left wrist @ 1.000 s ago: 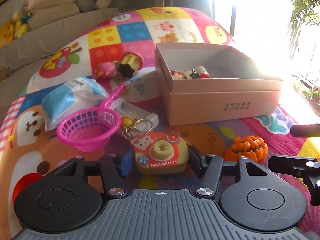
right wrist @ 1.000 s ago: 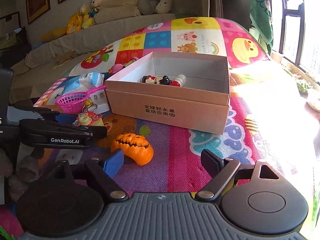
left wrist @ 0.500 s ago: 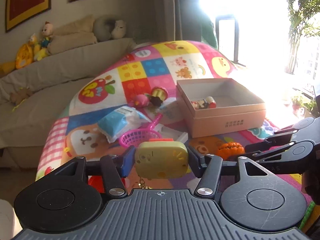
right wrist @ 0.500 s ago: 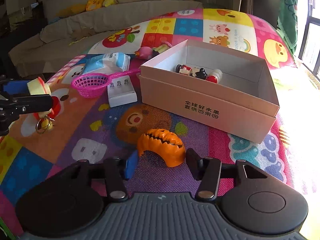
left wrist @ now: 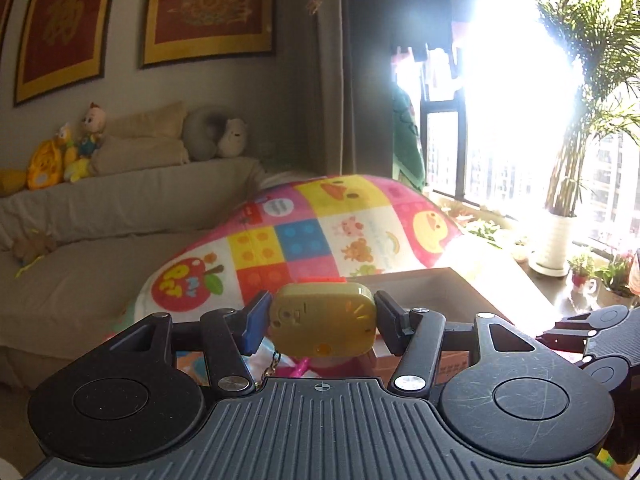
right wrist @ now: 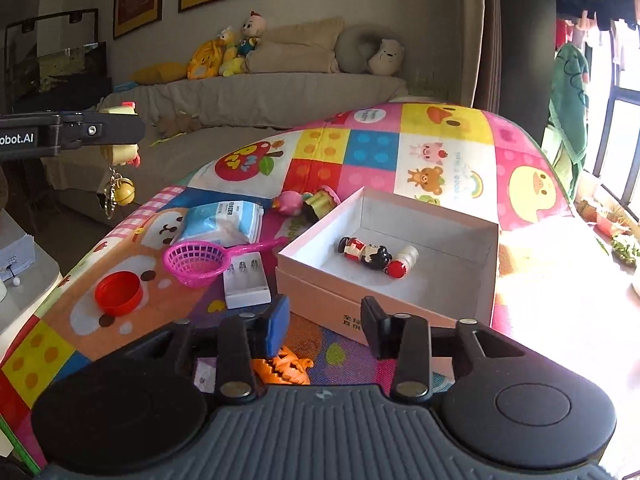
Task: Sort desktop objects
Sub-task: 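Carry the pumpkin and Hello Kitty toy over the pink box and release both inside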
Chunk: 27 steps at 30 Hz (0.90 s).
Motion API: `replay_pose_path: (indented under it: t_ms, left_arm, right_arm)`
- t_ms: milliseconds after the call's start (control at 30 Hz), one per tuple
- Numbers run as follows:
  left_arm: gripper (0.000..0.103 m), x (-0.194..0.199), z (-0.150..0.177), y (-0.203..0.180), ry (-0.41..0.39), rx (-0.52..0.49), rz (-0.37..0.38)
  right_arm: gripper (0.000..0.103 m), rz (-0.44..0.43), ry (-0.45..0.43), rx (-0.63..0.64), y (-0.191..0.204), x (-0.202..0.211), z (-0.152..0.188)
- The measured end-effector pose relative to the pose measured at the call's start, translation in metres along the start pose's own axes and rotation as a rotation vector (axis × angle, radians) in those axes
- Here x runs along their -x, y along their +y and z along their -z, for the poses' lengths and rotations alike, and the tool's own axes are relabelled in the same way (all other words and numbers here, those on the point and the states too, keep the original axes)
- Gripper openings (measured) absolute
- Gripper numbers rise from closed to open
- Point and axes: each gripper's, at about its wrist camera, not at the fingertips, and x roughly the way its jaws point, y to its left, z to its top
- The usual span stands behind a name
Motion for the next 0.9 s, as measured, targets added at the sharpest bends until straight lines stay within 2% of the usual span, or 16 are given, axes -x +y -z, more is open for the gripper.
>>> replay_pose_path:
  t_ms: [100, 233, 400, 467, 600, 667, 733, 800, 867, 900]
  left_arm:
    - [0.061, -0.005, 0.013, -0.006, 0.045, -0.009, 0.014]
    - [0.061, -0.009, 0.033, -0.008, 0.113, -0.017, 0.031]
    - [0.061, -0.009, 0.047, -0.004, 0.157, -0.014, 0.029]
    - [0.061, -0.008, 0.048, -0.004, 0.161, -0.013, 0.034]
    - [0.061, -0.002, 0.037, -0.006, 0.119, -0.010, 0.052]
    - [0.061, -0.003, 0.019, -0.012, 0.070, -0.021, 0.070]
    - [0.061, -0.007, 0.001, -0.019, 0.018, -0.037, 0.083]
    - [0.061, -0.017, -0.020, -0.028, -0.039, -0.053, 0.107]
    - [0.061, -0.034, -0.042, -0.040, -0.079, -0.061, 0.133]
    - [0.061, -0.042, -0.049, -0.045, -0.084, -0.064, 0.141]
  right_arm:
    - [0.060, -0.027, 0.070, 0.011, 0.012, -0.027, 0.017]
    - [0.059, -0.018, 0.128, 0.032, 0.023, -0.057, 0.029]
    - [0.035, -0.041, 0.144, 0.046, 0.028, -0.061, 0.026]
    - [0.033, -0.060, 0.132, 0.063, 0.032, -0.048, 0.023]
    - [0.033, -0.077, 0.042, 0.097, 0.037, -0.005, 0.014]
    - [0.033, -0.048, -0.046, 0.106, 0.033, 0.021, 0.001]
    - [0.033, 0.039, -0.155, 0.091, 0.021, 0.042, -0.019]
    - [0.033, 0.163, -0.251, 0.092, 0.010, 0.050, -0.034]
    - [0.033, 0.259, -0.300, 0.087, -0.004, 0.048, -0.047]
    - [0.033, 0.276, -0.304, 0.065, -0.014, 0.045, -0.054]
